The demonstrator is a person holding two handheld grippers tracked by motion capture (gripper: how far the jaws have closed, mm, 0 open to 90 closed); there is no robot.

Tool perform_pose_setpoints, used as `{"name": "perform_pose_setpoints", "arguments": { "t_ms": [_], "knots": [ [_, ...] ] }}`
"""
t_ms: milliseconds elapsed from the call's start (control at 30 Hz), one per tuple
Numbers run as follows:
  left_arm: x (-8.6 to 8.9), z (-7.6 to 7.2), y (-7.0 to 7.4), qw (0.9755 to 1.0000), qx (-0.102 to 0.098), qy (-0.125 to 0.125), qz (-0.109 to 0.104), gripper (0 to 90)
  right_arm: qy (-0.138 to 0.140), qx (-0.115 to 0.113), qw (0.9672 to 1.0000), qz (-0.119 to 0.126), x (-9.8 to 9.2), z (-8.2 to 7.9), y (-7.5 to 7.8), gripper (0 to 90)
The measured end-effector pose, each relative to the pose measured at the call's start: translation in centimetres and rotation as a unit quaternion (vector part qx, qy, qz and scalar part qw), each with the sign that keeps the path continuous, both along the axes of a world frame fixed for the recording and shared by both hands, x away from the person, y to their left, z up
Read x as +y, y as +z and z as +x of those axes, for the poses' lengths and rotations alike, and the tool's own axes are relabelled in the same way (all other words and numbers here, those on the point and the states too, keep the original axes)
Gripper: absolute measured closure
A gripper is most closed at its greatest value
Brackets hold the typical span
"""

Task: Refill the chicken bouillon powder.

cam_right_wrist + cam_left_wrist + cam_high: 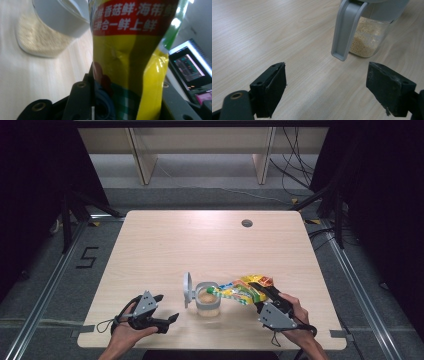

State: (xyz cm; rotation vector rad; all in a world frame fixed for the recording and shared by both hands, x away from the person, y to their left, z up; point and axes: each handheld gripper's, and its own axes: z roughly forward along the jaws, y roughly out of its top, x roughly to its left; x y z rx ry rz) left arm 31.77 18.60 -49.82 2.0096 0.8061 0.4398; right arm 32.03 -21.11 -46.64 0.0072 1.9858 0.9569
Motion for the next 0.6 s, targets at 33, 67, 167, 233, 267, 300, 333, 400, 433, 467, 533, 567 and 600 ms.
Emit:
{"name": "perform_pose_setpoints", "arguments": {
  "t_ms": [33, 67, 167, 233, 267, 300, 333, 400, 433, 467, 533, 567, 600],
  "knots": [
    [0.0, 0.0, 0.0, 1.0000, 0.002, 0.003, 0.002, 16.1, 0.004, 0.003, 1.0000, 0.007, -0.1, 0.1, 0.0, 65.3],
    [0.0, 0.0, 0.0, 1.0000, 0.002, 0.003, 0.002, 16.1, 0.014, 0.005, 0.9998, 0.010, -0.1, 0.2, 0.0, 65.3],
    [0.0, -0.1, 0.0, 1.0000, 0.005, 0.006, -0.002, 16.1, 0.024, 0.025, 0.9990, 0.027, -0.1, 0.4, -0.3, 65.5],
    [0.1, 0.0, 0.0, 1.0000, 0.001, 0.002, 0.002, 16.1, 0.025, 0.040, 0.9981, 0.040, -0.1, 0.5, -0.5, 65.6],
    [0.0, 0.0, 0.0, 1.0000, -0.002, 0.001, 0.001, 16.1, 0.031, 0.042, 0.9976, 0.046, -0.1, 0.7, -0.6, 65.7],
    [0.1, 0.0, 0.0, 1.0000, -0.003, -0.002, 0.002, 16.1, 0.038, 0.062, 0.9953, 0.064, -0.1, 0.7, -0.8, 65.8],
    [0.0, -0.1, 0.0, 1.0000, 0.005, 0.005, -0.005, 16.1, 0.033, 0.073, 0.9937, 0.078, -0.2, 0.8, -0.9, 65.8],
    [0.0, 0.1, 0.0, 0.9999, -0.005, -0.002, 0.009, 16.1, 0.042, 0.089, 0.9904, 0.097, -0.5, 1.3, -1.1, 65.8],
    [0.1, 0.1, 0.1, 0.9998, -0.001, -0.007, 0.017, 16.1, 0.039, 0.095, 0.9892, 0.104, -0.5, 1.5, -1.2, 65.8],
    [0.1, 0.1, 0.1, 0.9998, -0.002, -0.007, 0.018, 16.1, 0.038, 0.103, 0.9876, 0.112, -0.6, 1.9, -1.3, 65.9],
    [0.1, 0.1, 0.0, 0.9998, -0.002, -0.007, 0.018, 16.1, 0.043, 0.112, 0.9851, 0.123, -0.7, 2.5, -1.5, 66.4],
    [-0.1, 0.1, -0.1, 1.0000, 0.001, 0.000, 0.007, 16.1, 0.042, 0.118, 0.9837, 0.129, -0.6, 2.7, -1.6, 66.4],
    [-0.1, 0.1, -0.1, 1.0000, 0.004, 0.004, 0.008, 16.1, 0.040, 0.123, 0.9827, 0.133, -0.6, 3.0, -1.8, 66.5]
  ]
}}
